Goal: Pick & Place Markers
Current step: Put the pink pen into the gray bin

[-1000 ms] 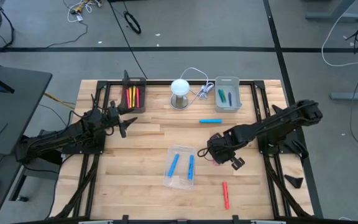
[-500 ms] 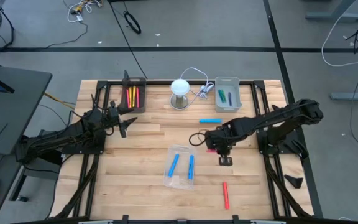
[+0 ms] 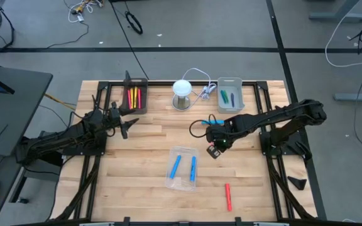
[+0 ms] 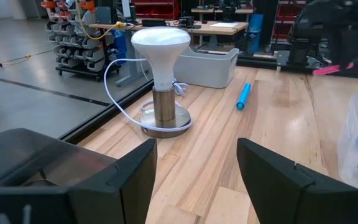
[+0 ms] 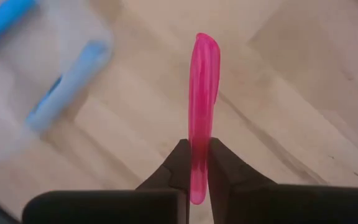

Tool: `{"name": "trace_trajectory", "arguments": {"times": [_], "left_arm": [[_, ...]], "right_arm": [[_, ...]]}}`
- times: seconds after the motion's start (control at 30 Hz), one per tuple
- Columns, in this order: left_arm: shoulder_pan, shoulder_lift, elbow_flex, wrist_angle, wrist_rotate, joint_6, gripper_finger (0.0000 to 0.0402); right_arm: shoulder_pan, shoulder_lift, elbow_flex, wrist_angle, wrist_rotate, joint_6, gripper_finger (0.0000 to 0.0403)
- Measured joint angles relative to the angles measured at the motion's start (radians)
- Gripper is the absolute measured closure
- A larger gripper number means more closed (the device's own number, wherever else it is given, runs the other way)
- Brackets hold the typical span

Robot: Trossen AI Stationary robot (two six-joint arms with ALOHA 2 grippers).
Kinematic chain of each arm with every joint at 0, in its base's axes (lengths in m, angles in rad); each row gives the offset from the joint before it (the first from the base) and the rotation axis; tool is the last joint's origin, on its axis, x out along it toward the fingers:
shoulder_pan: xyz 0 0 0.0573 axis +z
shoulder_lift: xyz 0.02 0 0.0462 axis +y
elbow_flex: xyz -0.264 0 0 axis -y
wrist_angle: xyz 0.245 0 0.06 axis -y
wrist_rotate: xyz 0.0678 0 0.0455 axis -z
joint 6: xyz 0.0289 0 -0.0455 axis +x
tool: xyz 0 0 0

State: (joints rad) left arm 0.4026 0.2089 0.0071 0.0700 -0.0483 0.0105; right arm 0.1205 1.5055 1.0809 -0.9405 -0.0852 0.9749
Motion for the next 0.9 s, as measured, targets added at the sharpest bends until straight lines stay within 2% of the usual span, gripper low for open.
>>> {"name": "trace_trajectory", "arguments": {"times": [0.2, 0.4, 0.6, 0.9], "left_arm": [[0.000, 0.000, 0.000, 0.000, 0.000, 0.000, 0.0172], [0.000, 0.000, 0.000, 0.000, 0.000, 0.000, 0.0172], [0.000, 0.000, 0.000, 0.000, 0.000, 0.000, 0.0172], [0.000, 0.000, 0.000, 0.000, 0.000, 0.000, 0.0172]], "right_arm": [[-0.011, 0.000, 0.000, -0.006, 0.067, 0.142, 0.0379], [-0.058, -0.005, 0.000, -0.033, 0.068, 0.221, 0.0380], [-0.157, -0.050, 0.000, -0.079, 0.076, 0.187, 0.0381], [-0.370, -0.081, 0.000, -0.100, 0.096, 0.000, 0.0382]]}}
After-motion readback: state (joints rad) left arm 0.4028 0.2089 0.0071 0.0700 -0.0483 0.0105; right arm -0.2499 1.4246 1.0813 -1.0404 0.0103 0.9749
